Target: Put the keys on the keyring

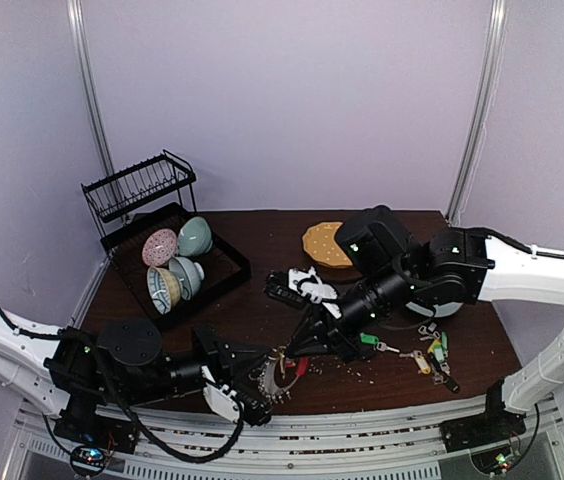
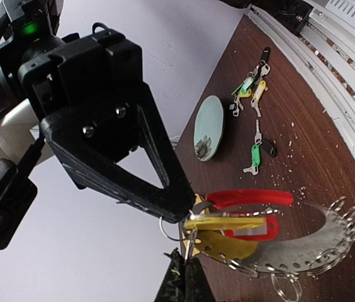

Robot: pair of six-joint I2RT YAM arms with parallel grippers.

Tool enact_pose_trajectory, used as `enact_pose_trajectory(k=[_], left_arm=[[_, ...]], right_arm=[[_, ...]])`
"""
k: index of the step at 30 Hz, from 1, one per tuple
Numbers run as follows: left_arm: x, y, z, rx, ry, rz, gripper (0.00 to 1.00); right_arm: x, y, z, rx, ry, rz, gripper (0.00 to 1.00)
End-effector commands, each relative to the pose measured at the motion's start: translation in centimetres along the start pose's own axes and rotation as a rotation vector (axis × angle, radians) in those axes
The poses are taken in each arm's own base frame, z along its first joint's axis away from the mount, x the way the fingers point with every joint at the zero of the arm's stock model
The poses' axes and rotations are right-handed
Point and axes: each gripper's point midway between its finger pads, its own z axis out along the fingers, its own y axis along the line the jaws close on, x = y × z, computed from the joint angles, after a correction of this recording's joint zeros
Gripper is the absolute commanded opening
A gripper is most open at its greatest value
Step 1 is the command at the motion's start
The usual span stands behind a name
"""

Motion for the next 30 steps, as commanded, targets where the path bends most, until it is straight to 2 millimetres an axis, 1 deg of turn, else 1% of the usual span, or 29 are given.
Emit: enact_pose_trajectory(k=[1,6,11,14,16,19,22,24,26,30], left_arm=[[-0.1,2.9,0.0,-0.094,0.026,-0.065,0.0],[0.0,3.0,0.3,-0.102,0.037,-0.083,0.0],[-0.1,3.2,0.0,-0.114,0.022,-0.101,0.0],[0.2,3.1,0.2,-0.113,0.046,-0.104,0.0],[0.2,3.2,0.5,-0.113,0.058,-0.111,0.0],[0.2,3.9,0.7,-0.153,0.063,-0.147,0.0],[0.2,4.8,0.6,-0.219,0.052,-0.212,0.0],[0.5,5.5,0.5,-0.287,0.048,-0.269,0.0],[0.4,5.8,0.7,-0.337,0.03,-0.306,0.0],[-1.1,5.3,1.2,-0.347,-0.071,-0.366,0.0]], right_arm=[[-1.1,2.3,-0.1,-0.112,-0.047,-0.025,0.0],[-1.4,2.6,0.1,-0.13,-0.065,-0.026,0.0],[-0.5,1.8,0.0,-0.077,-0.029,-0.022,0.0],[-1.3,2.2,-0.1,-0.101,-0.061,-0.021,0.0],[-1.4,2.0,0.3,-0.101,-0.06,-0.015,0.0],[-1.7,2.0,0.8,-0.112,-0.072,-0.011,0.0],[-2.4,2.2,0.8,-0.134,-0.117,0.01,0.0],[-2.9,1.8,0.9,-0.113,-0.148,0.029,0.0],[-3.5,1.2,0.8,-0.076,-0.173,0.04,0.0],[-4.7,-0.2,0.0,-0.006,-0.245,0.077,0.0]])
